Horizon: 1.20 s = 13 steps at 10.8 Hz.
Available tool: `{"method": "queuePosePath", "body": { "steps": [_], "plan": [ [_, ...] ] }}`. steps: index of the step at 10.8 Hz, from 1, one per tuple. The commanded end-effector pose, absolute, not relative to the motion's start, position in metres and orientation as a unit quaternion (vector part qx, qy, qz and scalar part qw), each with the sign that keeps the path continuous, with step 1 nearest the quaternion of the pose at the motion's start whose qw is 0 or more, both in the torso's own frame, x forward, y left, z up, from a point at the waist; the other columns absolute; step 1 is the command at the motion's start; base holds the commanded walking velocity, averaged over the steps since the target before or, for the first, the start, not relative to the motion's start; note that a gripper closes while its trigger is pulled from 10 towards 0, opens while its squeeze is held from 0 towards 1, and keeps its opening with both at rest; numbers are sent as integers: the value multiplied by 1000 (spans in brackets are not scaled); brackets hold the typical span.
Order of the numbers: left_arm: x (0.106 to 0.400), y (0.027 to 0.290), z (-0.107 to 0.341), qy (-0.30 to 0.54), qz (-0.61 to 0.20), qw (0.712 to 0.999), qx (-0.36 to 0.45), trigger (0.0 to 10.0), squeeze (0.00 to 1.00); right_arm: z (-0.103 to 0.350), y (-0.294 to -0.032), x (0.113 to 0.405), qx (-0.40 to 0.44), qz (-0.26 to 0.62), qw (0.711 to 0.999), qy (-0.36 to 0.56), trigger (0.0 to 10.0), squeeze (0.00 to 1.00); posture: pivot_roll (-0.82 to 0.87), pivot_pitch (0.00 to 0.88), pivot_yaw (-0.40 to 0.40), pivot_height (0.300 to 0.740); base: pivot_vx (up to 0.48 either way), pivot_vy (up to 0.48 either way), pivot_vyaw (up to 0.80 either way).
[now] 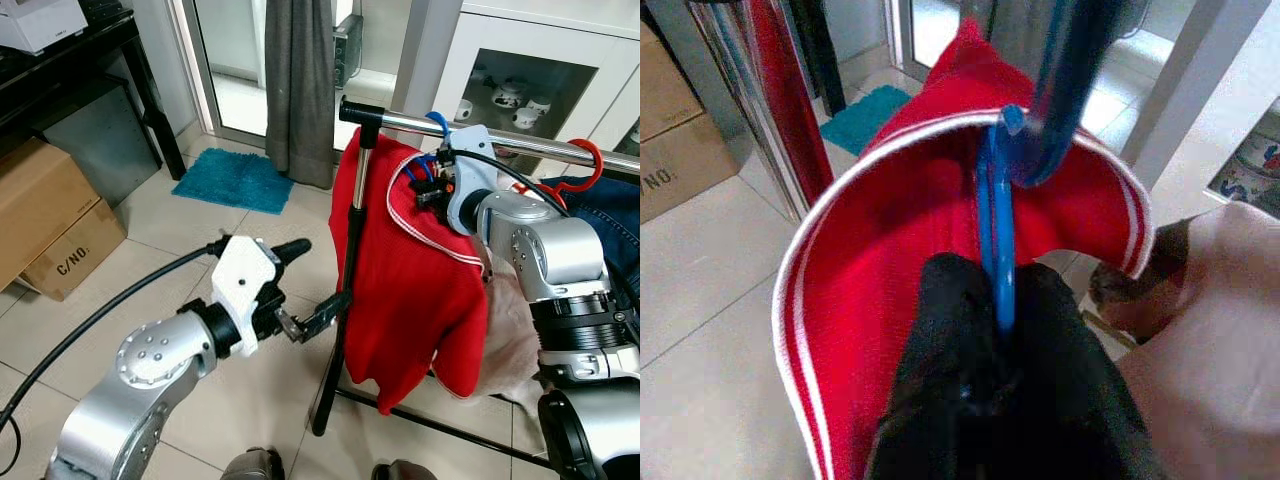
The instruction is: Hang hanger
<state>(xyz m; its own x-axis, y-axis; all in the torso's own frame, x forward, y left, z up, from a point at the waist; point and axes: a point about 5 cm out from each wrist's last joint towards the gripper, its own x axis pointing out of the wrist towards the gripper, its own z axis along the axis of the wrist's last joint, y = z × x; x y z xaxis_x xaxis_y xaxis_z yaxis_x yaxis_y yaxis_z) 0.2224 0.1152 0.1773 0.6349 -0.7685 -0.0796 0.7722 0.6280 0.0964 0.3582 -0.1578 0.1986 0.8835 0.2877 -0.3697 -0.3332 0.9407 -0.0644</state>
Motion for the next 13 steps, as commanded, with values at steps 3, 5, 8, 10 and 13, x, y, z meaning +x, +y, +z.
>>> {"method": "queuePosePath", "body": {
  "steps": [3, 5, 8, 10, 13],
  "plan": [
    [221, 117, 176, 22, -416, 907, 65, 10000, 0, 210, -160, 360, -60, 154, 974, 154, 0, 0, -78, 67, 16, 740, 0, 0, 0],
    [229, 123, 168, 41, -367, 927, 67, 10000, 0, 211, -163, 358, -58, 150, 976, 144, 0, 0, -82, 74, 22, 740, 0, 0, 0],
    [234, 124, 166, 42, -329, 942, 58, 10000, 0, 221, -166, 354, -60, 151, 981, 110, 0, 0, -83, 81, 28, 740, 0, 0, 0],
    [236, 127, 162, 47, -293, 953, 63, 10000, 0, 229, -173, 337, -66, 155, 983, 73, 0, 0, -86, 90, 13, 740, 0, 0, 0],
    [237, 127, 157, 55, -278, 957, 61, 10000, 0, 212, -171, 309, -52, 167, 983, 50, 0, 0, -101, 107, 14, 740, -306, 0, 0]
  ]
}}
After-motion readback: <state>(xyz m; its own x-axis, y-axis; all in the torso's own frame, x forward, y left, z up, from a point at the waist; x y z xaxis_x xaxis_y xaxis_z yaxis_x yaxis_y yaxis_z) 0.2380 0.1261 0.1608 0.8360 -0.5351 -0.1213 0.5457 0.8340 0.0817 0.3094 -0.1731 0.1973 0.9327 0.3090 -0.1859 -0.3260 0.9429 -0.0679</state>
